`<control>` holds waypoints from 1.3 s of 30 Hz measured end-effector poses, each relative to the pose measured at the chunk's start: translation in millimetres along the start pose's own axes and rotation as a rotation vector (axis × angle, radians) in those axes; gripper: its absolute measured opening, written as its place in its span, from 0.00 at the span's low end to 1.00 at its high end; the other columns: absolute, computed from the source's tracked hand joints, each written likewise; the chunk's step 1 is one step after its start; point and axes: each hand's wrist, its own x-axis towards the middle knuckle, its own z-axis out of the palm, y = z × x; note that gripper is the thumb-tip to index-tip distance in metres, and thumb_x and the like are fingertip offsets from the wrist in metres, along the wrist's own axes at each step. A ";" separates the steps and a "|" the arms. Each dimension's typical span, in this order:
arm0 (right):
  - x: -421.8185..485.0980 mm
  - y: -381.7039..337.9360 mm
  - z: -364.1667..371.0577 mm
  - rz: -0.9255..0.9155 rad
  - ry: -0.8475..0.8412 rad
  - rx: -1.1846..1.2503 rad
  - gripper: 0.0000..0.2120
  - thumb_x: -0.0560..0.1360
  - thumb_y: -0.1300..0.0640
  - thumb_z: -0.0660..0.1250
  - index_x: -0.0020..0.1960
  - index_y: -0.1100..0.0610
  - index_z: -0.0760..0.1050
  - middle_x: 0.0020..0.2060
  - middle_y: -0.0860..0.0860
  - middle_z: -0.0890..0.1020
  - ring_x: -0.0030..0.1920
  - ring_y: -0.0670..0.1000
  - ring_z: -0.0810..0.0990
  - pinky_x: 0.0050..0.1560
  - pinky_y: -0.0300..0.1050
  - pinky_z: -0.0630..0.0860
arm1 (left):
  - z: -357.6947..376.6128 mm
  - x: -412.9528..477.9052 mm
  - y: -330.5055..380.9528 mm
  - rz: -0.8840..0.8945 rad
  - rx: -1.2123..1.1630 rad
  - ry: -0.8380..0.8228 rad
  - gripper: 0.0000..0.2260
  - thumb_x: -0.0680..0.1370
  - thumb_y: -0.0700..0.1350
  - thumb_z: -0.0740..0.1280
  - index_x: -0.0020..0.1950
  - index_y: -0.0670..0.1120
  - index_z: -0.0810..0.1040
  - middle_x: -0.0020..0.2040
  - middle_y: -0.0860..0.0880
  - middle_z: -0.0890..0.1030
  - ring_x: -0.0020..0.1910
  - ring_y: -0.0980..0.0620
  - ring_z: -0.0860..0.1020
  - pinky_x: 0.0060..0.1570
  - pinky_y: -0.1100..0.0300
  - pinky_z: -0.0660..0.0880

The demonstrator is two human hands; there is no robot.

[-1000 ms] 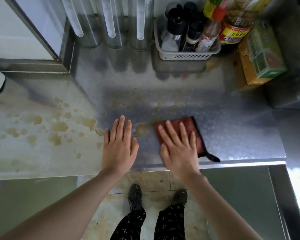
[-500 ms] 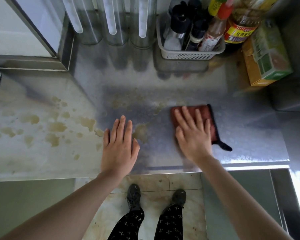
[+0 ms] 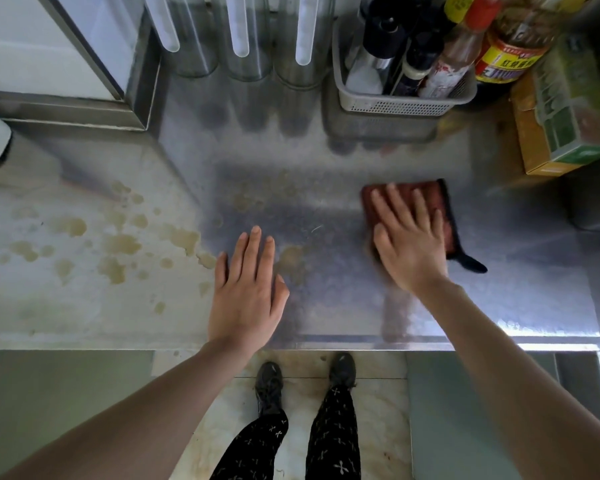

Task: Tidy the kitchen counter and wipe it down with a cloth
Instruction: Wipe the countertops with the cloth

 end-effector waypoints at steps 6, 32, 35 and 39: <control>1.4 -63.8 5.3 -0.065 0.010 0.080 0.27 0.77 0.45 0.40 0.76 0.46 0.47 0.77 0.47 0.50 0.76 0.60 0.46 0.71 0.64 0.43 | 0.0 1.9 0.6 -0.012 -0.008 -0.013 0.25 0.78 0.51 0.47 0.73 0.41 0.61 0.74 0.42 0.61 0.73 0.44 0.60 0.68 0.43 0.60; 121.2 -48.0 -14.9 -0.432 -0.019 -0.075 0.26 0.78 0.46 0.41 0.76 0.45 0.47 0.77 0.46 0.50 0.76 0.59 0.46 0.71 0.63 0.44 | -2.2 3.5 4.4 -0.064 0.035 0.008 0.24 0.78 0.49 0.51 0.72 0.42 0.65 0.73 0.44 0.64 0.72 0.47 0.60 0.68 0.48 0.58; 89.6 -70.3 -6.7 -0.678 -0.008 -0.064 0.27 0.77 0.46 0.45 0.75 0.46 0.56 0.75 0.48 0.59 0.74 0.62 0.55 0.69 0.67 0.52 | -2.2 3.4 4.2 -0.067 0.035 0.007 0.24 0.78 0.50 0.50 0.72 0.43 0.65 0.73 0.44 0.64 0.72 0.47 0.60 0.67 0.48 0.59; 108.8 -64.9 -12.0 -0.880 -0.071 -0.109 0.27 0.76 0.46 0.45 0.75 0.43 0.55 0.75 0.45 0.58 0.75 0.58 0.55 0.70 0.63 0.51 | -1.6 3.1 3.6 -0.065 0.038 0.011 0.24 0.79 0.50 0.50 0.72 0.43 0.64 0.74 0.44 0.63 0.72 0.47 0.60 0.68 0.48 0.58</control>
